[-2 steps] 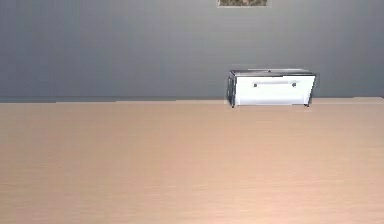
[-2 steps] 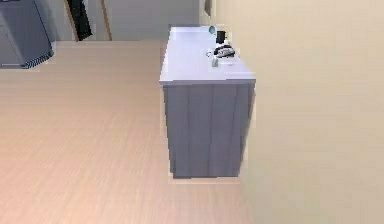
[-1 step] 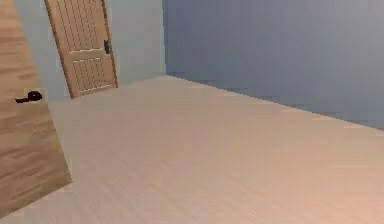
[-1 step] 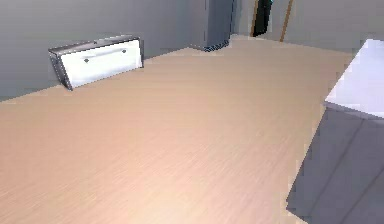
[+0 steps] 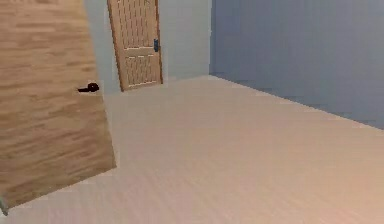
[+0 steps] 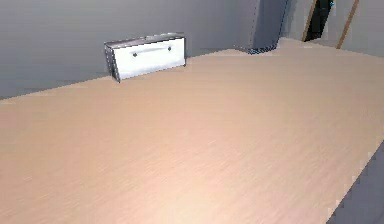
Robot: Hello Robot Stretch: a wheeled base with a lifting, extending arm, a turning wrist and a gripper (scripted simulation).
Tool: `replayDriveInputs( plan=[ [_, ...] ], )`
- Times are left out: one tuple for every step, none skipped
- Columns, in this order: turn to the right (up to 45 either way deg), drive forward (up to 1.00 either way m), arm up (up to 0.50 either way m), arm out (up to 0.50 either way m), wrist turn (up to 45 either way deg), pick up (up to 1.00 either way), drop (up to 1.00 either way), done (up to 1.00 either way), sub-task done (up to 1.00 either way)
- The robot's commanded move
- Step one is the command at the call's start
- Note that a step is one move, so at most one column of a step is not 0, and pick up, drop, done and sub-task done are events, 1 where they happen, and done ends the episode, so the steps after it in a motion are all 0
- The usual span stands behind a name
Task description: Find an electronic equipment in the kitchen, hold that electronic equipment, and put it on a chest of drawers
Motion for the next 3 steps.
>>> replayDriveInputs(
  plan=[
    [0.0,0.05,0.0,0.0,0.0,0.0,0.0,0.0,0.0],
    [45.0,0.0,0.0,0.0,0.0,0.0,0.0,0.0,0.0],
    [45.0,0.0,0.0,0.0,0.0,0.0,0.0,0.0,0.0]
  ],
)
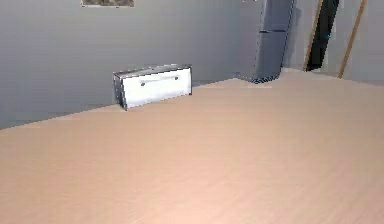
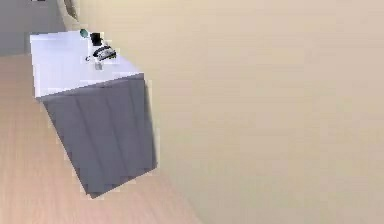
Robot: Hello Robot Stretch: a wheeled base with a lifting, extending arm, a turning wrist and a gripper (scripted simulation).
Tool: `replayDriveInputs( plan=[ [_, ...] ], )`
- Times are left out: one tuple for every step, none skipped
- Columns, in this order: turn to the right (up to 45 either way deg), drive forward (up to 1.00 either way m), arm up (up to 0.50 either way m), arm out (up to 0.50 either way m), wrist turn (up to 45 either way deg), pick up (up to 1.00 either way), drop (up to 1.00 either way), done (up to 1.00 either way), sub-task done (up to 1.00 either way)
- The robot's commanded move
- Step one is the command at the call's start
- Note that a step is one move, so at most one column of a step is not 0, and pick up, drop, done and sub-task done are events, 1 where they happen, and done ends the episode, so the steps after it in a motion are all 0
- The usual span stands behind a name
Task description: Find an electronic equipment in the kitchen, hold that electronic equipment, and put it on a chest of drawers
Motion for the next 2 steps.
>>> replayDriveInputs(
  plan=[
    [45.0,0.0,0.0,0.0,0.0,0.0,0.0,0.0,0.0],
    [21.0,0.0,0.0,0.0,0.0,0.0,0.0,0.0,0.0]
  ],
)
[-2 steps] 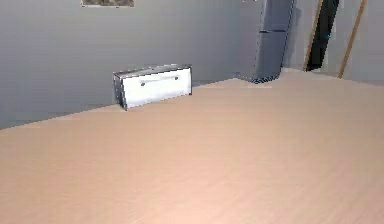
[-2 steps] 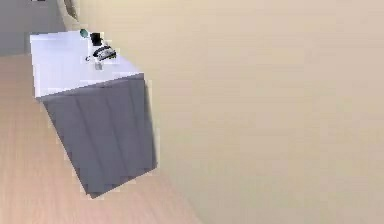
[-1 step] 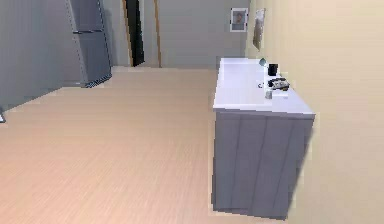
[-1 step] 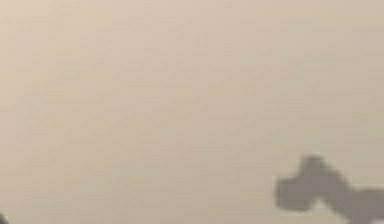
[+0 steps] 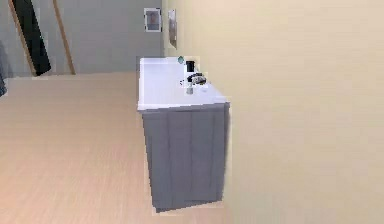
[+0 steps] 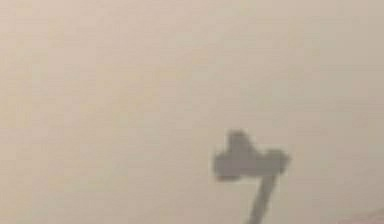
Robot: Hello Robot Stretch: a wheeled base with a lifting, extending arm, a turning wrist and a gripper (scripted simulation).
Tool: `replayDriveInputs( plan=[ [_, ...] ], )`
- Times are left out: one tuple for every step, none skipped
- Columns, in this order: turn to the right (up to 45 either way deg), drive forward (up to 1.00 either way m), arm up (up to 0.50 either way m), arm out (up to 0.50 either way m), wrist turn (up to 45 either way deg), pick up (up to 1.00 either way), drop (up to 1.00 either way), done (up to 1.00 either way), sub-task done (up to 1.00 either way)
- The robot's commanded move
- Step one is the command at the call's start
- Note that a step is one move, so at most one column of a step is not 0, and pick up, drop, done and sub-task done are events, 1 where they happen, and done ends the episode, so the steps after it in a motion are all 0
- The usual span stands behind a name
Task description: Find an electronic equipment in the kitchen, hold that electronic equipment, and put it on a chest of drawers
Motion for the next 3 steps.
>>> replayDriveInputs(
  plan=[
    [0.0,0.9,0.0,0.0,0.0,0.0,0.0,0.0,0.0],
    [-45.0,0.0,0.0,0.0,0.0,0.0,0.0,0.0,0.0],
    [-39.0,0.0,0.0,0.0,0.0,0.0,0.0,0.0,0.0]
  ],
)
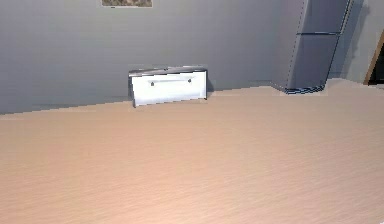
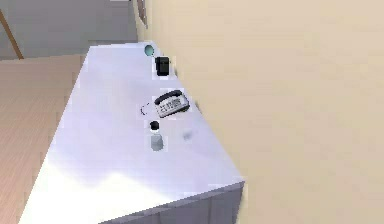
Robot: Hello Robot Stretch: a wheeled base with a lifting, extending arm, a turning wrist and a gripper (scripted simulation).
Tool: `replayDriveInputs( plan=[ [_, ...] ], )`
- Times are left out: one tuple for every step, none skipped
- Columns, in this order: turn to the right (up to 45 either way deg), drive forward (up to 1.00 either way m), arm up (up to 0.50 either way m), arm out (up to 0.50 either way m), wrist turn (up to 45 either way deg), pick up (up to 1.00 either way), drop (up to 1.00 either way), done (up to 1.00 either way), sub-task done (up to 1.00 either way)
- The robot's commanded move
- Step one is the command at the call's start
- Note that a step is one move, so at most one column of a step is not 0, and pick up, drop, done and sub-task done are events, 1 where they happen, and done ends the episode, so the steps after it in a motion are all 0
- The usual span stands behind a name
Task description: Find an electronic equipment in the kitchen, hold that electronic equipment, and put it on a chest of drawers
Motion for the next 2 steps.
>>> replayDriveInputs(
  plan=[
    [0.0,0.0,0.5,0.0,0.0,0.0,0.0,0.0,0.0],
    [0.0,0.0,0.38,0.0,0.0,0.0,0.0,0.0,0.0]
  ],
)
